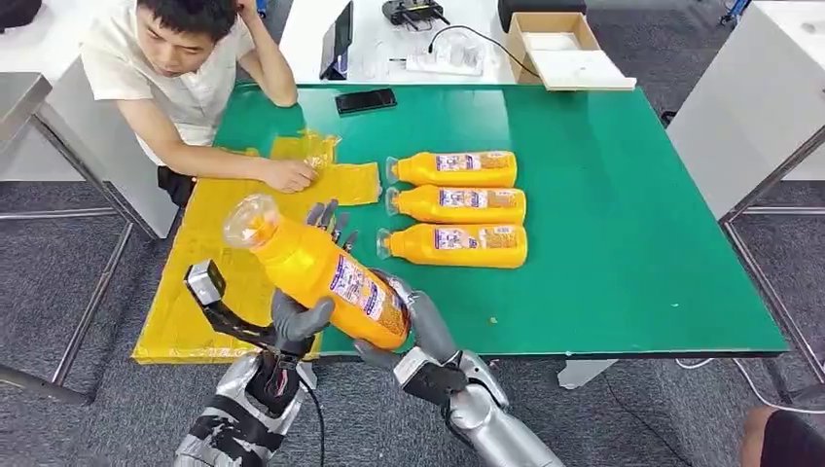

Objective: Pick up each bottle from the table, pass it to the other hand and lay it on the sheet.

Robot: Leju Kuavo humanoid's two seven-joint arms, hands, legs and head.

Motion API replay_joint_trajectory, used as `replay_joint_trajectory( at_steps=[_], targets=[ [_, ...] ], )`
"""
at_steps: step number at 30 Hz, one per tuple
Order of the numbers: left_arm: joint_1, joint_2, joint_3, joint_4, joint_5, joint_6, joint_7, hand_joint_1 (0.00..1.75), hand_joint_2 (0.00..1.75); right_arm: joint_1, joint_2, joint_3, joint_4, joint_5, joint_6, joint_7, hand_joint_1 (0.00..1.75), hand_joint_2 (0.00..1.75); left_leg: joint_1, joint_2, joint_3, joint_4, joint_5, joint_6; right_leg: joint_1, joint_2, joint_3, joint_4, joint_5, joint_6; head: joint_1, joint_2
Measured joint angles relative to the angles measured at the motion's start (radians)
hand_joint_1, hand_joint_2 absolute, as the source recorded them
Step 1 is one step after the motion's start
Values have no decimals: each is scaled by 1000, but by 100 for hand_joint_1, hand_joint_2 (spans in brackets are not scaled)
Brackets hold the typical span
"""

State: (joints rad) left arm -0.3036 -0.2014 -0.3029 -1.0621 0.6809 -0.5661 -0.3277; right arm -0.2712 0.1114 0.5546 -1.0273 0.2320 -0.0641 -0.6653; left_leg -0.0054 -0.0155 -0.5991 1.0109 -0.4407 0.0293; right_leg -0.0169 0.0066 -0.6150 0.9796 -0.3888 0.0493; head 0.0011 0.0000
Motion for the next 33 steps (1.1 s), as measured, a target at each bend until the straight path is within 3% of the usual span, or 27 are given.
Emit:
replay_joint_trajectory(
  at_steps=[11, 12, 13, 20, 30, 31, 32, 33],
  targets=[
    [-39, 3, -35, 123, -73, 11, 5, 0, 175, 2, -29, 21, -29, -8, -31, 1, 175, 175, 0, 0, -1, 0, 0, 0, 0, 0, 0, 0, 0, 0, 0, 0],
    [-41, 3, -39, 131, -74, 11, 1, 40, 175, 1, -30, 22, -29, -8, -32, 1, 175, 175, 0, 0, -1, 0, 0, 0, 0, 0, 0, 0, 0, 0, 0, 0],
    [-42, 3, -41, 138, -77, 11, -7, 175, 175, 1, -30, 24, -29, -8, -32, 2, 175, 175, 0, -1, -1, 0, 0, 0, 0, 0, 0, 0, 0, 0, 0, 0],
    [-23, 0, -46, 92, -131, 79, -81, 175, 175, -6, -31, 29, -16, -6, -27, 2, 175, 175, 0, 0, -1, 0, 0, 0, 0, 0, 0, 0, 0, 0, 0, 0],
    [39, -5, -8, -49, -168, 166, -96, 175, 175, -21, -19, 31, 4, 30, -20, 0, 175, 175, 0, 0, 0, 0, 0, 0, 0, 0, -1, 0, 0, 0, -1, 0],
    [46, -5, -3, -62, -171, 168, -95, 175, 175, -21, -16, 31, 6, 37, -20, 0, 169, 175, 0, 0, 0, 0, 0, 0, 0, 0, -1, 0, 0, 0, -1, 0],
    [53, -5, 0, -74, -173, 170, -95, 175, 175, -21, -14, 31, 8, 42, -20, 0, 49, 175, 0, 0, 0, 0, 0, 0, 0, 0, -1, 0, 0, 0, -1, 0],
    [59, -5, 4, -86, -175, 170, -93, 175, 175, -21, -13, 31, 9, 46, -20, 0, 49, 175, 0, 0, 0, 0, 0, 0, 0, 0, -1, 0, 0, 0, -1, 0]
  ],
)
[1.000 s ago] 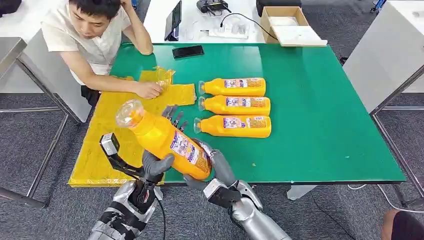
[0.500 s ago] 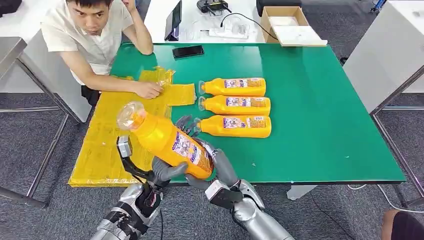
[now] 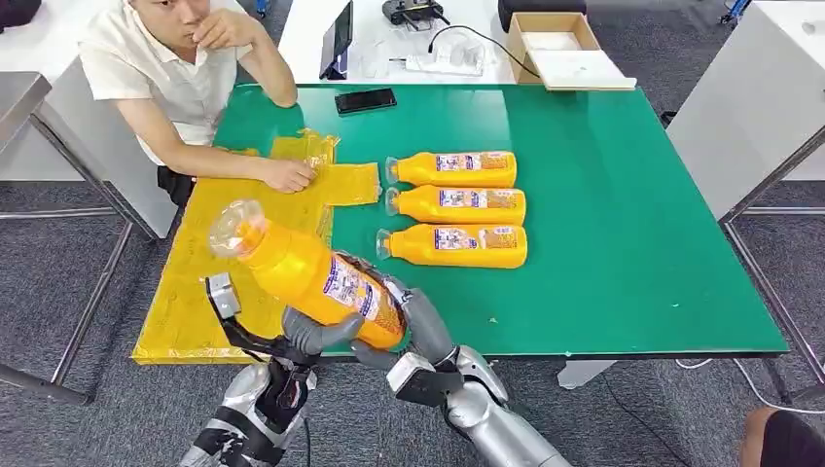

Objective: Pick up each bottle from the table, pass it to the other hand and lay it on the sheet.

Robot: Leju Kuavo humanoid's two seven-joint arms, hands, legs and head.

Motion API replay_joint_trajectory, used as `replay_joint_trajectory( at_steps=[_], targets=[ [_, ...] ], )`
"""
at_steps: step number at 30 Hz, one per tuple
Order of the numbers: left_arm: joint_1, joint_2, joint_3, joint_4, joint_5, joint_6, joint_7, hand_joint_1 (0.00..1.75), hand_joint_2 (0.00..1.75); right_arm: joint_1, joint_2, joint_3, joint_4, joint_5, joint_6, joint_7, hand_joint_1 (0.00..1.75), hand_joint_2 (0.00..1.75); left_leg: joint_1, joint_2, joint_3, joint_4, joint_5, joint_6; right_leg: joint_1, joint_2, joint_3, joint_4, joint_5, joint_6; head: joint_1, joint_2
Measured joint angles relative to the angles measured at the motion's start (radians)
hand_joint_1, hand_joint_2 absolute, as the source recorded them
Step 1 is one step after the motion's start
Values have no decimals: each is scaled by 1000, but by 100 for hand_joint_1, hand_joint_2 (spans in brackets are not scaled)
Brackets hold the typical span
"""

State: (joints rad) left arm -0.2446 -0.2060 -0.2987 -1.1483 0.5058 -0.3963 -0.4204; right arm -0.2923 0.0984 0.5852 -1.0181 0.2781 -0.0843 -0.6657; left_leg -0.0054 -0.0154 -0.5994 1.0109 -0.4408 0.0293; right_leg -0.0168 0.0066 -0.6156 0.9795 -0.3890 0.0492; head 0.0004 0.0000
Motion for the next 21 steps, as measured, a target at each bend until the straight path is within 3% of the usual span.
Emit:
replay_joint_trajectory(
  at_steps=[9, 10, 11, 12, 15, 21],
  targets=[
    [15, 3, 22, -22, -5, -10, 21, 175, 175, -8, 9, 0, 31, 27, 6, 0, 49, 175, 0, 0, 0, 0, 0, 0, 0, 0, 0, 0, 0, 0, 0, 0],
    [15, 3, 23, -22, -5, -10, 21, 175, 175, -8, 10, 0, 32, 27, 6, 0, 0, 175, 0, 0, 0, 0, 0, 0, 0, 0, 0, 0, 0, 0, 0, 0],
    [15, 3, 23, -22, -5, -10, 21, 175, 175, -8, 10, 0, 34, 27, 6, 0, 0, 175, 0, 0, 0, 0, 0, 0, 0, 0, 0, 0, 0, 0, 0, 0],
    [15, 3, 24, -22, -5, -10, 21, 175, 175, -9, 10, 0, 36, 29, 7, 0, 0, 0, 0, 0, 0, 0, 0, 0, 0, 0, 0, 0, 0, 0, 0, 0],
    [13, 3, 30, -23, -15, -2, 21, 175, 175, -3, 10, 0, 43, 40, 7, 0, 0, 0, 0, 0, 0, 0, 0, 0, 0, 0, 0, 0, 0, 0, 0, 0],
    [-17, 19, 45, -27, -290, 231, -1, 175, 175, 71, 8, -13, -28, 101, -191, -1, 0, 0, 0, 0, 0, 0, 0, 0, 0, 0, 0, 0, 0, 0, 0, 0]
  ],
)
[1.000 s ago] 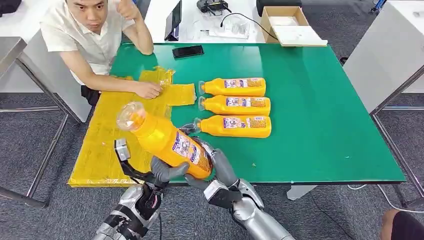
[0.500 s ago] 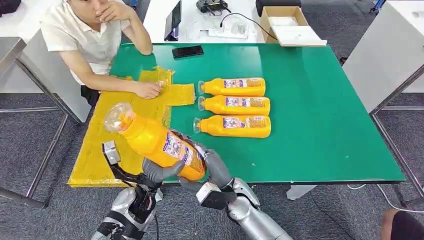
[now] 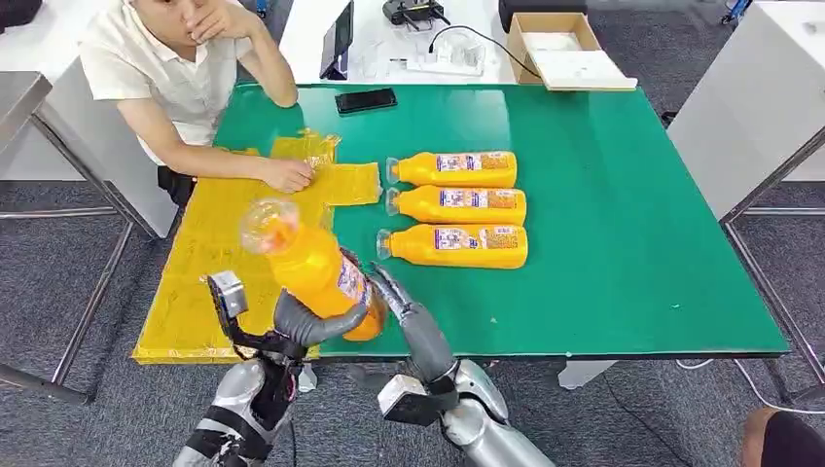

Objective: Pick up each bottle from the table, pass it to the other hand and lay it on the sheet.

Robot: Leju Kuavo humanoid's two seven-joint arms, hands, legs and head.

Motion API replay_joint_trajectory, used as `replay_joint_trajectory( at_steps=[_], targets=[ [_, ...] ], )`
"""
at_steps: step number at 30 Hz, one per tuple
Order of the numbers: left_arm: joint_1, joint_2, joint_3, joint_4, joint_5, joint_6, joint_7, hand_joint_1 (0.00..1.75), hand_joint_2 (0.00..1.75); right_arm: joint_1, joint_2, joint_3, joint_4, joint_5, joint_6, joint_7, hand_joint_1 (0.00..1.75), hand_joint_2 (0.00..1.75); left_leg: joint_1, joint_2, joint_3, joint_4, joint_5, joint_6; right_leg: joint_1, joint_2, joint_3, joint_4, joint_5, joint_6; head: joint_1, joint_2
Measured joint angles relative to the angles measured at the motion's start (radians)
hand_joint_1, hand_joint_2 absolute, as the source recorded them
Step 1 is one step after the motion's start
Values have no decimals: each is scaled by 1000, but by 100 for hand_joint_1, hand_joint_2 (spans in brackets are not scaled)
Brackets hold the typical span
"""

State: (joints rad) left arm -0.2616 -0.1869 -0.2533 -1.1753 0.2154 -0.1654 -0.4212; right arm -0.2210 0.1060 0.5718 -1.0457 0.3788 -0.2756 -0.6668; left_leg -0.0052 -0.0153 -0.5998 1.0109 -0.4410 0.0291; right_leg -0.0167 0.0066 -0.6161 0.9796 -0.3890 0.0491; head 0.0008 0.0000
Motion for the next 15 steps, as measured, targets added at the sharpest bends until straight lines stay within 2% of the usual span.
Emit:
replay_joint_trajectory(
  at_steps=[4, 6, 10, 15],
  targets=[
    [-38, 21, 25, 3, -133, 102, -14, 175, 175, 48, -19, 2, -124, -1, -226, 0, 0, 0, 0, -1, 0, 0, 0, 0, 0, 0, 0, 0, 0, 0, 0, 0],
    [-45, 31, 38, 3, -175, 139, -14, 175, 175, 63, -30, -4, -178, -8, -284, 0, 0, 0, 0, 0, 0, 0, 0, 0, 0, 0, 0, 0, 0, 0, 0, 0],
    [-54, 48, 64, -2, -337, 290, -19, 175, 175, 105, -47, -46, -287, -12, -352, 0, 0, 0, 0, 0, 0, 0, 0, 0, 0, 0, 0, 0, 0, 0, 0, 0],
    [-53, 60, 70, -2, -522, 439, -28, 175, 175, 140, -53, -111, -363, 7, -358, 0, 0, 0, 0, 0, 0, 0, 0, 0, 0, 0, 0, 0, 0, 0, 0, 0]
  ],
)
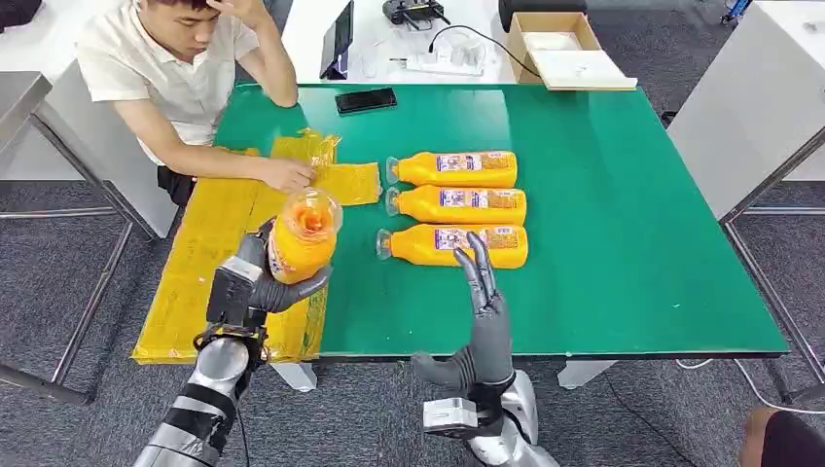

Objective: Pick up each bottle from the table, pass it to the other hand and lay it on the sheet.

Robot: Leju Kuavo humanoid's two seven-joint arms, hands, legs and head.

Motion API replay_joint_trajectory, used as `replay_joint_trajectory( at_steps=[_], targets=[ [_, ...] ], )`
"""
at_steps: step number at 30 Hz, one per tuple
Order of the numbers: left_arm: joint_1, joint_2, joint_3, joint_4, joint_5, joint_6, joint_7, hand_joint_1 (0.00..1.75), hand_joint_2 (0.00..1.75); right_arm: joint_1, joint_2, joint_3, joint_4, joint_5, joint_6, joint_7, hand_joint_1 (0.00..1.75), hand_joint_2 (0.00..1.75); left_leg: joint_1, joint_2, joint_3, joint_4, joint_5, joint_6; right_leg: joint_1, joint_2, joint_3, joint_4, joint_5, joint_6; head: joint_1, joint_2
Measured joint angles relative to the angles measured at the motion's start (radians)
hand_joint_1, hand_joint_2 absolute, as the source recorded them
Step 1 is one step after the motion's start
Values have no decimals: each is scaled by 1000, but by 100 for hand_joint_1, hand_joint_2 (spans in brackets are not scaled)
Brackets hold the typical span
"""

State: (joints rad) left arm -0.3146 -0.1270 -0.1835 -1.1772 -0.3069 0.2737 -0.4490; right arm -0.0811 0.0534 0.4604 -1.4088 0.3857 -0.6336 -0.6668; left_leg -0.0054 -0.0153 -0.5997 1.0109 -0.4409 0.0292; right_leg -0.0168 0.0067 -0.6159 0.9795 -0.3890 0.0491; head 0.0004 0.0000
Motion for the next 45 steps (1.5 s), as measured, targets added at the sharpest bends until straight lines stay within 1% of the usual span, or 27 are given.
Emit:
replay_joint_trajectory(
  at_steps=[2, 4, 7, 9, 13, 16, 20, 28, 30, 32, 33, 34, 35, 37, 38, 39, 43, 44, 45],
  targets=[
    [-3, 5, -2, 4, -148, 94, 33, 175, 175, 11, 3, -25, -13, -10, 0, 0, 0, 0, 0, 0, 0, 0, 0, 0, 0, 0, 0, 0, 0, 0, 0, 0],
    [-18, 14, -11, 28, -292, 149, 97, 175, 175, 16, 5, -42, -23, -12, 0, 0, 0, 0, 0, 0, 0, 0, 0, 0, 0, 0, 0, 0, 0, 0, 0, 0],
    [-74, 31, -36, 124, -457, 133, 213, 175, 175, 17, 7, -53, -25, -19, 0, 0, 0, 0, 0, 0, 0, 0, 0, 0, 0, 0, 0, 0, 0, 0, 1, 0],
    [-106, 40, -47, 189, -489, 118, 239, 175, 175, 17, 10, -54, -25, -20, 0, 0, 0, 0, 0, 1, 1, 0, 0, 0, 0, 0, 0, 0, 1, 0, 0, 0],
    [-213, 47, -54, 388, -530, 88, 307, 175, 175, 12, 16, -54, -24, -21, 3, 0, 0, 0, 0, 1, 1, 0, 2, -1, 0, 0, 0, 0, 1, 0, 0, 0],
    [-265, 54, -53, 497, -531, 83, 325, 175, 175, 9, 19, -54, -17, -21, 4, 0, 0, 0, 0, 1, 1, 0, 2, -1, 0, 0, 0, 1, 1, 0, 0, 0],
    [-299, 58, -53, 573, -531, 82, 328, 175, 175, 6, 22, -54, -11, -19, 3, 0, 0, 0, 0, 0, 0, 0, 2, -1, 0, 0, 0, 1, 1, 0, 0, 0],
    [-330, 59, -53, 630, -535, 81, 334, 175, 175, 3, 24, -54, -4, -21, 5, 0, 0, 0, 0, 0, 0, 0, 2, -1, 0, 0, 0, 0, 1, 0, 0, 0],
    [-342, 61, -52, 647, -528, 55, 341, 175, 175, 2, 24, -54, -1, -32, 8, 0, 0, 0, 0, 0, 0, 0, 2, -1, 0, 0, 1, 0, 1, 0, 0, 0],
    [-361, 64, -42, 671, -500, -4, 320, 173, 175, -4, 24, -54, 5, -49, 13, 0, 0, 0, 0, 0, 1, 0, 2, -1, 0, 0, 1, 1, 1, 0, 0, 0],
    [-368, 66, -36, 679, -488, -24, 308, 159, 175, -8, 24, -53, 8, -59, 14, 0, 0, 0, 0, 0, 1, 0, 2, -1, 0, 0, 1, 1, 1, 0, 0, 0],
    [-375, 67, -30, 687, -477, -49, 291, 119, 175, -12, 24, -53, 11, -69, 15, 0, 0, 0, 0, 0, 2, 0, 2, -1, 0, 0, 2, 1, 1, 0, 0, 0],
    [-381, 71, -24, 693, -469, -69, 273, 65, 175, -16, 23, -52, 14, -78, 16, 0, 0, 0, 0, 0, 2, 0, 2, -2, 0, 0, 2, 1, 1, 0, 0, 0],
    [-393, 75, -13, 705, -450, -113, 241, 19, 175, -24, 22, -51, 21, -100, 20, 0, 0, 0, 0, -1, 2, 0, 2, -2, 0, 0, 2, 1, 0, 0, 0, 0],
    [-398, 78, -5, 709, -442, -134, 228, 7, 175, -29, 21, -50, 25, -109, 23, 0, 0, 0, 0, -2, 2, 0, 3, -2, 0, 0, 2, 2, 0, 0, 0, 0],
    [-403, 80, -1, 712, -440, -147, 222, 0, 175, -32, 19, -49, 28, -116, 23, 0, 0, 0, 0, -3, 2, 0, 3, -2, 0, -1, 3, 2, 0, 0, 0, 0],
    [-406, 85, 5, 725, -441, -197, 204, 0, 175, -45, 15, -42, 40, -136, 27, 0, 0, 0, 0, -2, 2, 0, 3, -2, 0, -1, 3, 2, 1, 0, 0, 0],
    [-407, 87, 5, 727, -448, -205, 201, 0, 0, -48, 13, -41, 43, -140, 27, 0, 0, 0, 0, -2, 2, 0, 3, -2, 0, -1, 3, 2, 1, 0, 0, 0],
    [-407, 88, 5, 729, -454, -212, 199, 0, 0, -51, 11, -40, 45, -142, 27, 0, 0, 0, 0, -2, 2, 0, 3, -2, 0, -1, 3, 2, 1, 0, 0, 0]
  ],
)
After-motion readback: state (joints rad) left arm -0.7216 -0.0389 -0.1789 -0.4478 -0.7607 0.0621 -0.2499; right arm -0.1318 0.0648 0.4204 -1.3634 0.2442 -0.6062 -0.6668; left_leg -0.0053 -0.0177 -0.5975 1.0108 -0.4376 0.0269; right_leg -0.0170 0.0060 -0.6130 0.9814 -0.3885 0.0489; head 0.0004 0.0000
